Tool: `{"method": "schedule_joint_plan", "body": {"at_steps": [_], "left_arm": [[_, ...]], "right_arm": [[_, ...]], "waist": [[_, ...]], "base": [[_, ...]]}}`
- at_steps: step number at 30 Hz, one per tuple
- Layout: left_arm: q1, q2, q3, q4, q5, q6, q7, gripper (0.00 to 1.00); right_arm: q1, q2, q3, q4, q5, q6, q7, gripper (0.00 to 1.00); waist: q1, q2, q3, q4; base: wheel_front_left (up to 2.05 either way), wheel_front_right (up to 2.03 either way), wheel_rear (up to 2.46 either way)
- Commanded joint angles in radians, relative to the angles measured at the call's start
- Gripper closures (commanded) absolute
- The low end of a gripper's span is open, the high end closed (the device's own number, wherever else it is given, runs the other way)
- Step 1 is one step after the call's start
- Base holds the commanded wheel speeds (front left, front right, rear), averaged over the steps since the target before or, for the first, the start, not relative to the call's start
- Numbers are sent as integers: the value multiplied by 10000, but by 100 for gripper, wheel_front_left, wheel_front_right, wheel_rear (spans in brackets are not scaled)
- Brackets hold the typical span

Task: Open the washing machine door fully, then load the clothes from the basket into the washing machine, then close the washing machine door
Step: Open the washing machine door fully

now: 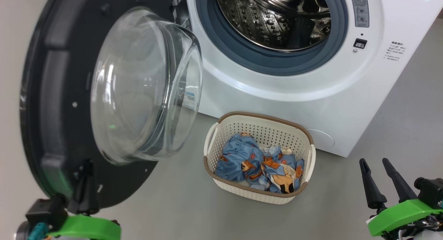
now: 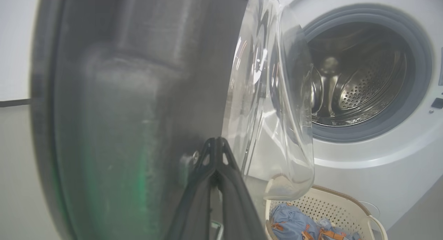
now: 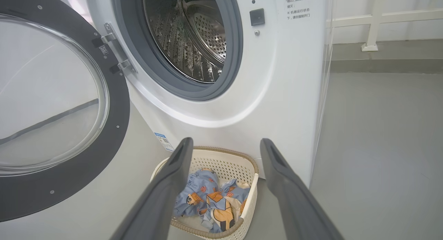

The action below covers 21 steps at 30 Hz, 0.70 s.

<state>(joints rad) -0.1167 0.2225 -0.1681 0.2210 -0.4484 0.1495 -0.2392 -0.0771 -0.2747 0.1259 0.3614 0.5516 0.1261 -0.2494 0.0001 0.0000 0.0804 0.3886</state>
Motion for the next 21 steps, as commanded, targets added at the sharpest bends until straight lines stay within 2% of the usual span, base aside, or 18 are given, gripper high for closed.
{"method": "schedule_joint_plan", "body": {"at_steps": [1, 21], "left_arm": [[-592, 462, 687, 49, -77, 152, -129, 100], [-2053, 891, 2059, 1803, 186, 112, -223, 100]], "right_arm": [[-289, -261, 209, -244, -105, 46, -124, 0], [-547, -563, 261, -298, -104, 46, -124, 0]], "waist": [[0, 0, 39, 6], [0, 0, 587, 39]], "base": [[0, 0, 0], [0, 0, 0]]}}
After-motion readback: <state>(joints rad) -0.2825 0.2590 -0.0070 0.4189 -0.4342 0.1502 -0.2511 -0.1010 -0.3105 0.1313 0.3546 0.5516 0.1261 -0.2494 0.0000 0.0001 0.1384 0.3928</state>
